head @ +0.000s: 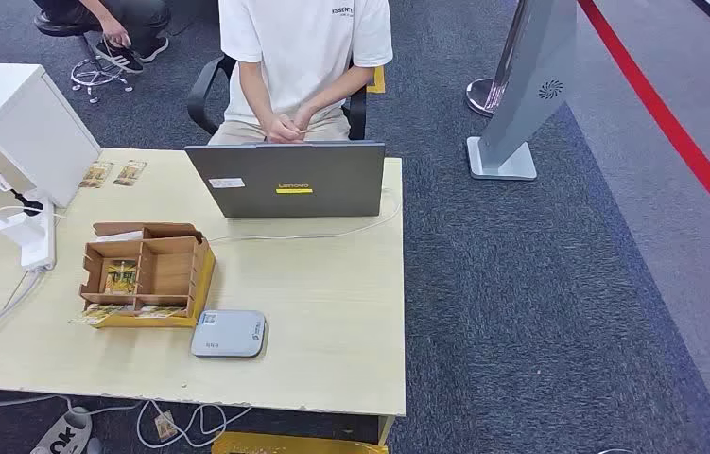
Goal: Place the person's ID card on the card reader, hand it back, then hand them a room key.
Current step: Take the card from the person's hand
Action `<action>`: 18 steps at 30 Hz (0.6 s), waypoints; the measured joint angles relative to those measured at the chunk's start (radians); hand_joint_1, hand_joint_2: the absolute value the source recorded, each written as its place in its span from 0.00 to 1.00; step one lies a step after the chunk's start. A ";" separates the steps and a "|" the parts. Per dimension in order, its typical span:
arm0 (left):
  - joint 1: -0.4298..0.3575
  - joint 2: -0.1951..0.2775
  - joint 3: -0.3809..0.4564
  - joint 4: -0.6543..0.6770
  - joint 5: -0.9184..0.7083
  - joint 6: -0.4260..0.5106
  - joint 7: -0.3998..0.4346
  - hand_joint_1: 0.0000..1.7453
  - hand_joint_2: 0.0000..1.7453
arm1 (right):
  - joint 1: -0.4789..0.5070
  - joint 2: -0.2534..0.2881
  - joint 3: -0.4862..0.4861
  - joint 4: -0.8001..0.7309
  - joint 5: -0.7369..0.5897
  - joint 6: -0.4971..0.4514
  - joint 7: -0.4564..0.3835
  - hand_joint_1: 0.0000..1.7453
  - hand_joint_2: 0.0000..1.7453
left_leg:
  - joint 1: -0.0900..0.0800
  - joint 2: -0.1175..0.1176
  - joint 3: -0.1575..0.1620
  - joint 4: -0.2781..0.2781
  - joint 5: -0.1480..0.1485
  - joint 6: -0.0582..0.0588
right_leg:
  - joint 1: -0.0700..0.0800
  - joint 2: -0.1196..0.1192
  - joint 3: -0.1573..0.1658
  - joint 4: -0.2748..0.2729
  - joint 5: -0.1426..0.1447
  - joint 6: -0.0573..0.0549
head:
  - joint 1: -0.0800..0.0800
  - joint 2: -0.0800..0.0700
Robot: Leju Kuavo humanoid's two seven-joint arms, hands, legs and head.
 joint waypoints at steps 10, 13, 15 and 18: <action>0.000 0.038 0.099 -0.185 0.121 -0.062 -0.076 0.00 1.00 | -0.027 -0.002 -0.123 0.020 0.119 -0.014 -0.004 0.00 0.00 | 0.000 0.000 0.000 0.000 0.000 0.000 | 0.000 0.000 0.000 0.000 0.000 0.000 | 0.001 0.000; 0.002 0.040 0.102 -0.280 0.159 -0.075 -0.092 0.00 1.00 | -0.034 -0.003 -0.161 0.026 0.149 -0.016 -0.002 0.00 0.00 | 0.001 0.000 0.000 0.000 0.000 0.000 | 0.000 0.000 0.000 0.000 0.000 0.000 | 0.001 0.000; -0.001 0.059 0.107 -0.317 0.183 -0.091 -0.099 0.00 1.00 | -0.036 -0.004 -0.180 0.030 0.169 -0.016 -0.001 0.00 0.00 | 0.001 0.000 0.000 0.000 0.000 0.000 | 0.001 0.000 0.000 0.000 0.000 0.000 | 0.001 0.000; -0.014 0.108 0.140 -0.325 0.191 -0.139 -0.105 0.00 1.00 | -0.038 -0.006 -0.199 0.034 0.193 -0.013 -0.002 0.00 0.00 | 0.002 0.000 0.000 0.000 0.000 -0.001 | 0.002 0.000 0.000 0.000 0.001 -0.002 | 0.001 0.000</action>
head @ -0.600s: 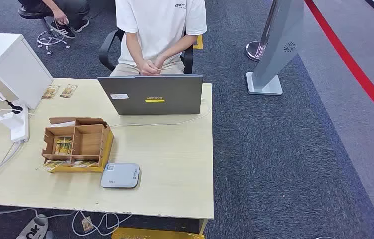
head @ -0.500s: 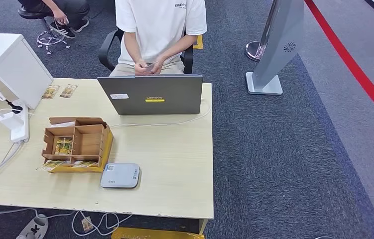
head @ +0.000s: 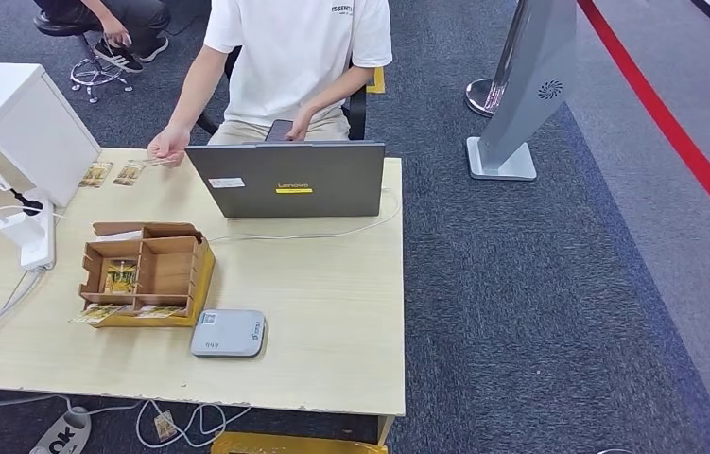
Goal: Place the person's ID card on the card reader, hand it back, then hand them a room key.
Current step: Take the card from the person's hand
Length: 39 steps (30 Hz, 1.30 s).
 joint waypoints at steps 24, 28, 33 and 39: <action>-0.224 0.081 -0.081 -0.339 -0.485 -0.085 0.021 0.00 1.00 | -0.040 -0.008 -0.018 0.019 0.131 0.034 0.009 0.00 0.00 | 0.002 0.005 0.000 0.000 0.003 -0.002 | 0.001 0.004 -0.003 0.000 0.003 -0.004 | 0.001 0.000; -0.261 0.081 -0.172 -0.356 -0.591 -0.049 0.062 0.00 1.00 | -0.042 -0.008 -0.018 0.021 0.139 0.034 0.013 0.00 0.00 | 0.002 0.005 0.000 0.000 0.004 -0.002 | 0.001 0.004 -0.004 0.001 0.004 -0.005 | 0.001 0.000; -0.306 0.084 -0.290 -0.360 -0.722 -0.005 0.124 0.00 1.00 | -0.044 -0.008 -0.018 0.025 0.146 0.032 0.020 0.00 0.00 | 0.002 0.006 0.000 0.000 0.004 -0.002 | 0.001 0.004 -0.004 0.001 0.004 -0.005 | 0.001 0.000; -0.356 0.090 -0.432 -0.360 -0.877 0.045 0.200 0.00 1.00 | -0.047 -0.008 -0.018 0.026 0.155 0.031 0.024 0.00 0.00 | 0.002 0.006 0.000 0.000 0.004 -0.002 | 0.001 0.005 -0.004 0.001 0.005 -0.004 | 0.001 0.000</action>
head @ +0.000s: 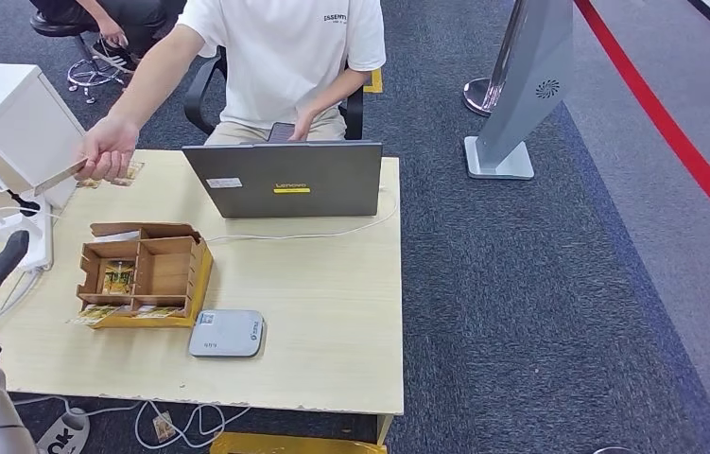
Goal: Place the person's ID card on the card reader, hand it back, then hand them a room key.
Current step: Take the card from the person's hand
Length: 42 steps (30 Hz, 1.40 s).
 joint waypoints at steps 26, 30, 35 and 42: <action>-0.174 0.023 -0.567 0.000 -0.721 0.292 0.313 1.00 1.00 | -0.010 0.000 -0.003 0.009 0.080 -0.018 0.041 0.00 0.00 | 0.000 0.001 0.000 0.000 0.001 0.000 | 0.000 0.002 -0.001 0.001 0.002 0.001 | 0.000 0.000; -0.200 0.019 -0.650 0.000 -0.835 0.343 0.355 1.00 1.00 | -0.010 0.000 -0.004 0.009 0.095 -0.021 0.050 0.00 0.00 | 0.000 0.001 0.000 0.000 0.001 0.000 | 0.000 0.002 -0.001 0.001 0.002 0.001 | 0.000 0.000; -0.230 0.014 -0.751 0.000 -0.984 0.409 0.410 1.00 1.00 | -0.011 0.000 -0.010 0.011 0.117 -0.031 0.058 0.00 0.00 | 0.000 0.001 0.000 0.001 0.001 0.000 | 0.000 0.003 -0.001 0.001 0.002 0.001 | 0.000 0.000; -0.259 -0.021 -0.853 -0.001 -1.193 0.500 0.461 1.00 1.00 | -0.012 0.001 -0.015 0.015 0.167 -0.037 0.082 0.00 0.00 | 0.000 0.001 0.000 0.001 0.001 0.000 | 0.000 0.002 0.001 0.001 0.002 0.001 | 0.000 0.000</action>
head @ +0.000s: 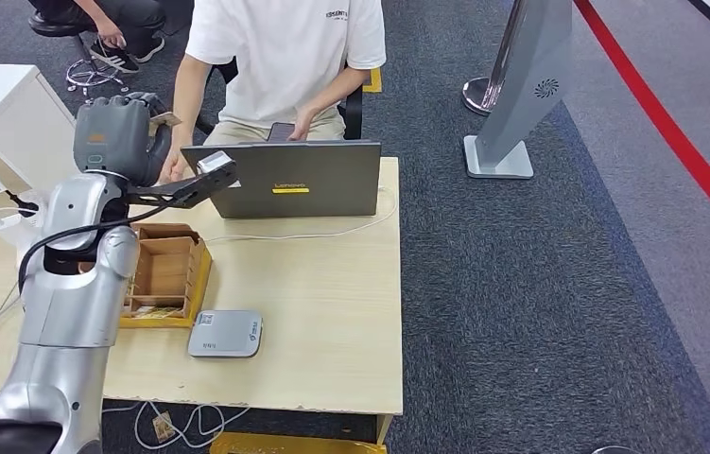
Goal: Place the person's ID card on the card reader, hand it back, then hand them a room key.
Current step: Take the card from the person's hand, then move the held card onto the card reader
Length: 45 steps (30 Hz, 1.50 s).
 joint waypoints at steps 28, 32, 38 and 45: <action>0.563 0.105 -0.290 -0.216 -0.019 0.041 0.011 1.00 1.00 | 0.031 0.001 -0.077 0.001 0.051 -0.064 0.035 0.00 0.00 | -0.001 0.000 0.000 -0.002 -0.001 0.000 | 0.000 -0.002 -0.002 0.000 -0.002 -0.001 | 0.000 0.000; 0.568 0.119 -0.290 -0.187 -0.065 0.032 0.046 1.00 1.00 | 0.030 0.001 -0.079 0.001 0.067 -0.064 0.034 0.00 0.00 | -0.001 -0.001 0.000 -0.002 -0.001 0.000 | 0.000 -0.002 -0.002 0.000 -0.002 -0.001 | 0.000 0.000; 0.566 0.122 -0.288 -0.153 -0.080 0.026 0.065 1.00 1.00 | 0.030 0.001 -0.079 0.001 0.073 -0.064 0.031 0.00 0.00 | -0.001 -0.001 0.000 -0.002 -0.001 0.000 | 0.000 -0.002 -0.002 0.000 -0.002 -0.001 | 0.000 0.000; 0.554 0.121 -0.270 -0.102 -0.081 0.013 0.106 1.00 1.00 | 0.030 0.001 -0.079 0.001 0.088 -0.064 0.030 0.00 0.00 | -0.001 -0.001 0.000 -0.002 0.000 0.000 | 0.000 -0.002 -0.002 0.000 -0.002 -0.001 | 0.000 0.000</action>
